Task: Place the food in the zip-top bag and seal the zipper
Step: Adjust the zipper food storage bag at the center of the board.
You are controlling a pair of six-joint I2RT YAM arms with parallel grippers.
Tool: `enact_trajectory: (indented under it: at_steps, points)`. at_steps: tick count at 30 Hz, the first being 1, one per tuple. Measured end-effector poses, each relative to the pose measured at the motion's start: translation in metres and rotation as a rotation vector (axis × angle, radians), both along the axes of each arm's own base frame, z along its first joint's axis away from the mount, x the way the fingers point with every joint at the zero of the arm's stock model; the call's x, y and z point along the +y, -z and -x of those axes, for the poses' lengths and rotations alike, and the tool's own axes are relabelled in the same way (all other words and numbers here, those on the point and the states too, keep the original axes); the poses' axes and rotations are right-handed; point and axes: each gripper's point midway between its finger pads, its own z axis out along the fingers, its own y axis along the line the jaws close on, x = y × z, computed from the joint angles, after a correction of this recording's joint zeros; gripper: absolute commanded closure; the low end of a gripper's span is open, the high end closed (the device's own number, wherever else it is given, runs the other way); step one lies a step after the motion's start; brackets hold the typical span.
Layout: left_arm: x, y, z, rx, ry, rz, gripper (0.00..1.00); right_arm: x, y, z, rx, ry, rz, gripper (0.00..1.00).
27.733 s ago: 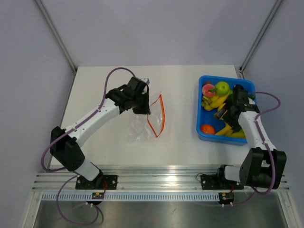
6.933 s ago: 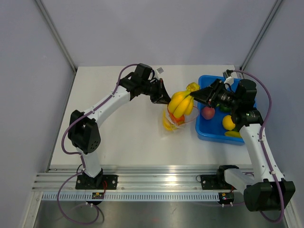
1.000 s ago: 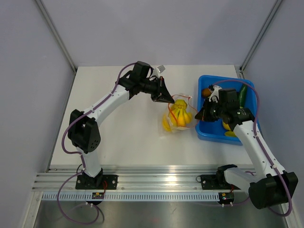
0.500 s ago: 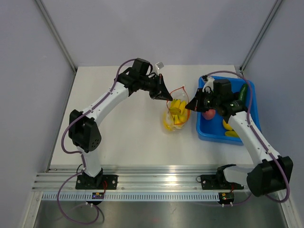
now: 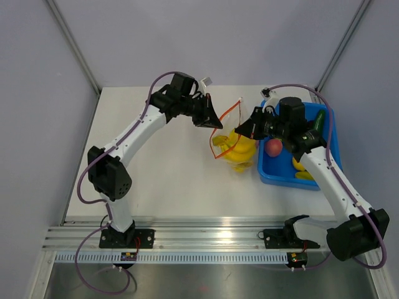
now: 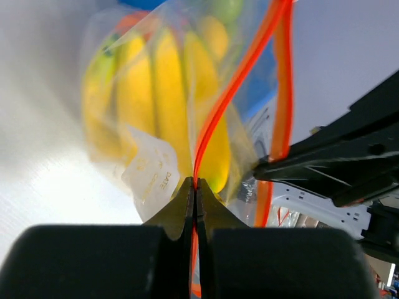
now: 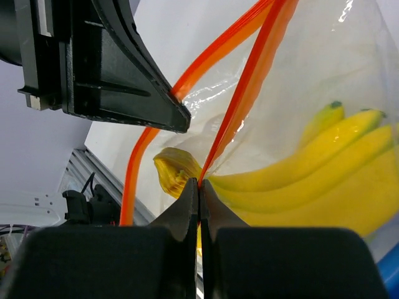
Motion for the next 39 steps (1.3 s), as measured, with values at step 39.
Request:
enact_trajectory:
  at_steps: [39]
  points:
    - [0.032,-0.033,0.01,-0.15,-0.064,-0.068,1.0,0.029,-0.009,0.002,-0.038,-0.009,0.038,1.0]
